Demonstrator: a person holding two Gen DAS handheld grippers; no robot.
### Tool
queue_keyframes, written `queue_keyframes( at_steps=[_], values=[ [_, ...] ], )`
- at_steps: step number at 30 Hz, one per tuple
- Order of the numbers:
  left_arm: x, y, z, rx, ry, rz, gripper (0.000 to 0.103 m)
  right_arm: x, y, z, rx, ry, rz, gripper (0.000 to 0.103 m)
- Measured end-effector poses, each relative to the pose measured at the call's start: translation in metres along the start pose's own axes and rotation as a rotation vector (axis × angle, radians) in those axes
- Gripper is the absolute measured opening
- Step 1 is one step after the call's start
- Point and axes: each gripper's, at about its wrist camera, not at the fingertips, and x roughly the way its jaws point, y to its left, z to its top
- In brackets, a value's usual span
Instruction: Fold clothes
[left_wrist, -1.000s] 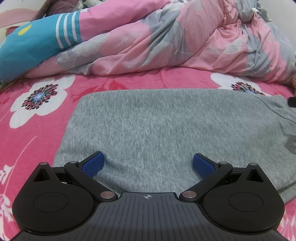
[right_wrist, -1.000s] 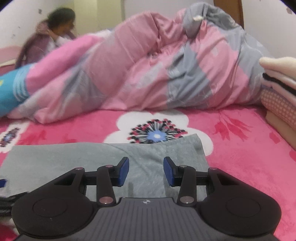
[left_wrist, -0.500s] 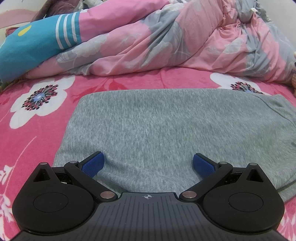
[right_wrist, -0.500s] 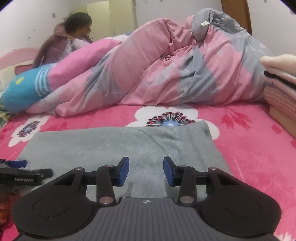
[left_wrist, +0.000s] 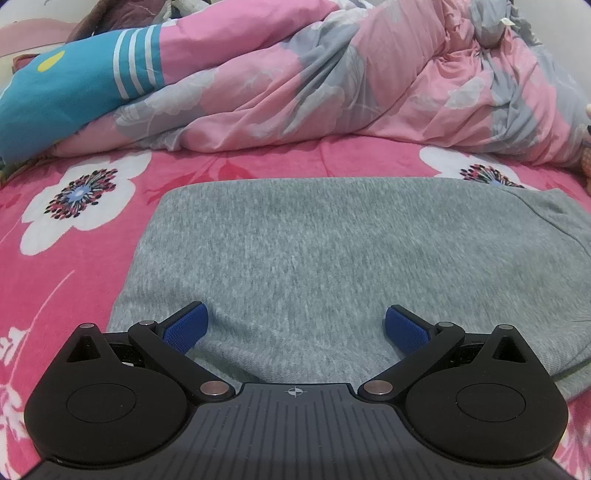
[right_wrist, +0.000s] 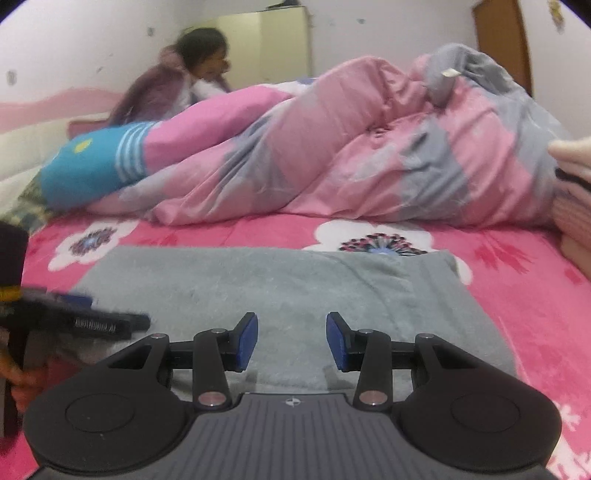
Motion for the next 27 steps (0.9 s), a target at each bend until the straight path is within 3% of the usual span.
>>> queue_keyframes(
  at_steps=[2,8,27],
  values=[
    [0.000,0.000,0.000,0.001,0.001,0.000,0.103,0.013,0.003,-0.011,-0.021,0.058,-0.008,0.043],
    [0.000,0.001,0.000,0.001,0.001,0.000,0.103,0.024,-0.002,-0.025,0.021,0.080,-0.002,0.044],
    [0.000,0.002,0.001,0.003,0.003,-0.001,0.103,0.021,0.000,-0.033,0.000,0.052,-0.009,0.045]
  ],
)
